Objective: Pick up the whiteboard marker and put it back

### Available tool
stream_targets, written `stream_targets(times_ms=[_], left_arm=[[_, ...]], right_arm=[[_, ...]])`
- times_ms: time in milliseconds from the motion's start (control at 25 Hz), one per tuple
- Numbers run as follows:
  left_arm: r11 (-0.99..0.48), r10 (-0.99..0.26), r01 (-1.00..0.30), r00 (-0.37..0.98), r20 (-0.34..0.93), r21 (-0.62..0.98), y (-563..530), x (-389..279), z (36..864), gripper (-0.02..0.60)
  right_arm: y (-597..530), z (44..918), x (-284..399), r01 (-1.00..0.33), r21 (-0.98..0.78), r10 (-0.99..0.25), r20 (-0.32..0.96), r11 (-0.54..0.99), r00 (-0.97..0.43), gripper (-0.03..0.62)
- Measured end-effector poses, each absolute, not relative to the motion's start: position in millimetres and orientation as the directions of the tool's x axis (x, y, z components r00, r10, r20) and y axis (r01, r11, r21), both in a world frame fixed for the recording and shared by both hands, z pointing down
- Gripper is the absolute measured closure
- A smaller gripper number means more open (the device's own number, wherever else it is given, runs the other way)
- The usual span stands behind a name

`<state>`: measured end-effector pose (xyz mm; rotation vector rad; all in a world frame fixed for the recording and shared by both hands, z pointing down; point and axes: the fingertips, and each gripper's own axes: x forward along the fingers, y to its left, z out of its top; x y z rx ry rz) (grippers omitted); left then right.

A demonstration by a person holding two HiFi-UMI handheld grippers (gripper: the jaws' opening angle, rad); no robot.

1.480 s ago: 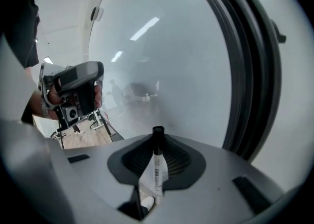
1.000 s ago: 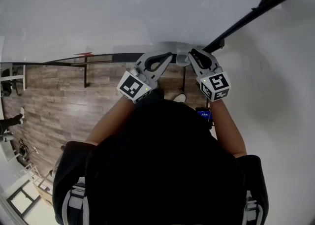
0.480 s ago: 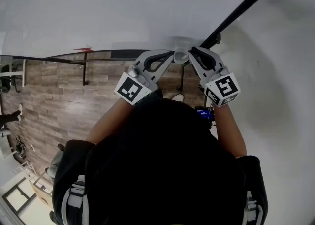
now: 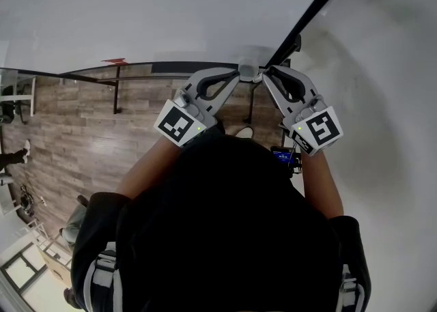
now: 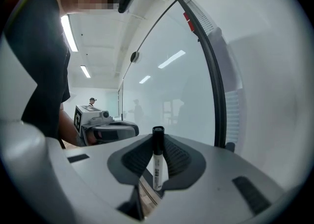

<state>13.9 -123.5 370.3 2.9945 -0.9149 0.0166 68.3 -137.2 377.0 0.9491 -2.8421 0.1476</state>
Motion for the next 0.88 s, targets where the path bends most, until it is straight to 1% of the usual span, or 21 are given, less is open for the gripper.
stream_targets(times_ms=[520, 880], left_arm=[[-0.813, -0.582, -0.582, 0.813, 0.008, 0.007, -86, 27, 370, 0.578], [-0.808, -0.589, -0.589, 0.808, 0.012, 0.017, -82, 33, 373, 0.578]], right_arm=[[-94, 373, 77, -0.554, -0.021, -0.545, 0.156, 0.832, -0.824, 0.533], [-83, 379, 77, -0.516, -0.020, -0.507, 0.161, 0.856, -0.847, 0.533]])
